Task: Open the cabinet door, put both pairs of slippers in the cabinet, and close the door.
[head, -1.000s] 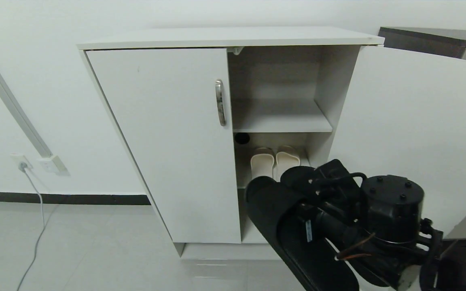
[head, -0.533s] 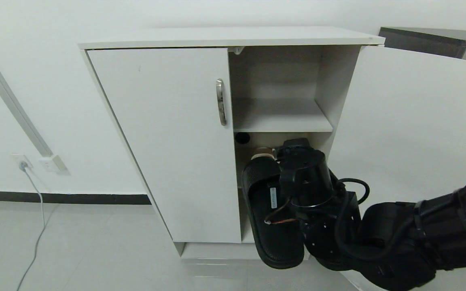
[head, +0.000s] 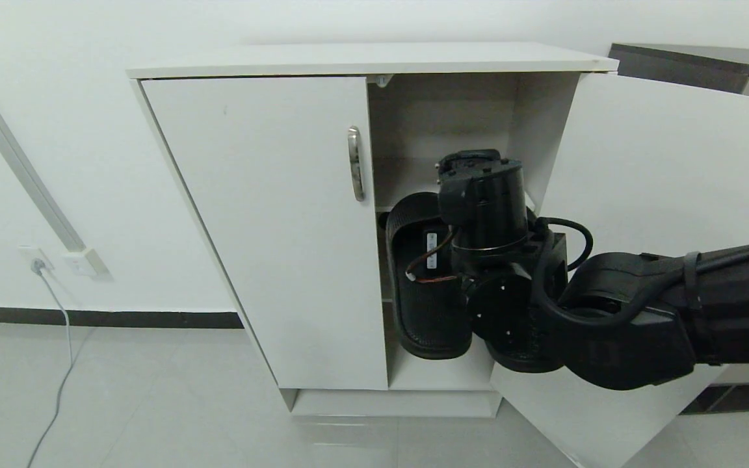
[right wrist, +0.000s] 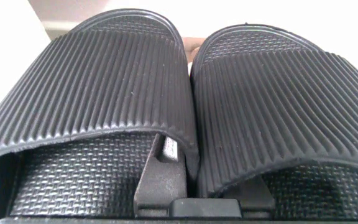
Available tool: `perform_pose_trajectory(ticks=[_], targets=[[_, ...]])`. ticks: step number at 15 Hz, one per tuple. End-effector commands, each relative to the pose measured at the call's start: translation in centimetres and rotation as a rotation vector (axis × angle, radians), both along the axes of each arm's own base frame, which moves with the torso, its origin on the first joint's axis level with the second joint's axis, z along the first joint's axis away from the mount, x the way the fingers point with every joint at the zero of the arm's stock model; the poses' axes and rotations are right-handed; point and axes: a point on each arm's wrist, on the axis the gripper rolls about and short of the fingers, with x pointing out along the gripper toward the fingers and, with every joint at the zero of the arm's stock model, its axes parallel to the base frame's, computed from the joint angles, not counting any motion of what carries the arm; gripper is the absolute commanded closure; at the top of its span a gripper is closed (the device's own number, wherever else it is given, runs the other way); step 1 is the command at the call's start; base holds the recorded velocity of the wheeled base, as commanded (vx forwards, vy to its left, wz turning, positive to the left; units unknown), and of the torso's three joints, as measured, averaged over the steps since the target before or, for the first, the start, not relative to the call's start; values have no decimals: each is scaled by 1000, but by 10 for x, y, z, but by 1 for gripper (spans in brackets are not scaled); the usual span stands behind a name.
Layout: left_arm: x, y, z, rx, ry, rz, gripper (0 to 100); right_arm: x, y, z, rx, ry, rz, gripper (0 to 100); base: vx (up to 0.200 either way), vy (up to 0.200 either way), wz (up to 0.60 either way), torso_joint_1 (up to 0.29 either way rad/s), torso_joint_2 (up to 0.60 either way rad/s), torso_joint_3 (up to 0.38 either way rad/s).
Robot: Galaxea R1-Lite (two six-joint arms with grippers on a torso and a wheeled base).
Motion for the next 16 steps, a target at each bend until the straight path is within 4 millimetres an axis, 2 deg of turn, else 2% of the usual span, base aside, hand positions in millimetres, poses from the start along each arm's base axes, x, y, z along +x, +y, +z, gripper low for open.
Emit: perform_pose_trajectory(ticks=[1,6,7,15,16], targets=[[0,0,0,0,2,-1,100,2,-1,2,5,-4,-4,100,0,0,0,0,0,0],[0,0,0,-3,2,1,100,5,2,-6,-10,9,-4,100,0,0,0,0,0,0],[0,0,0,-6,2,2,100,5,3,-7,-10,10,-3,100,200,0,0,12,2,-2],[0,0,0,-20,2,5,100,7,1,-7,-12,11,-8,100,0,0,0,0,0,0],[0,0,0,-19,2,5,100,7,0,-6,-11,10,-10,100,200,0,0,2,2,2]])
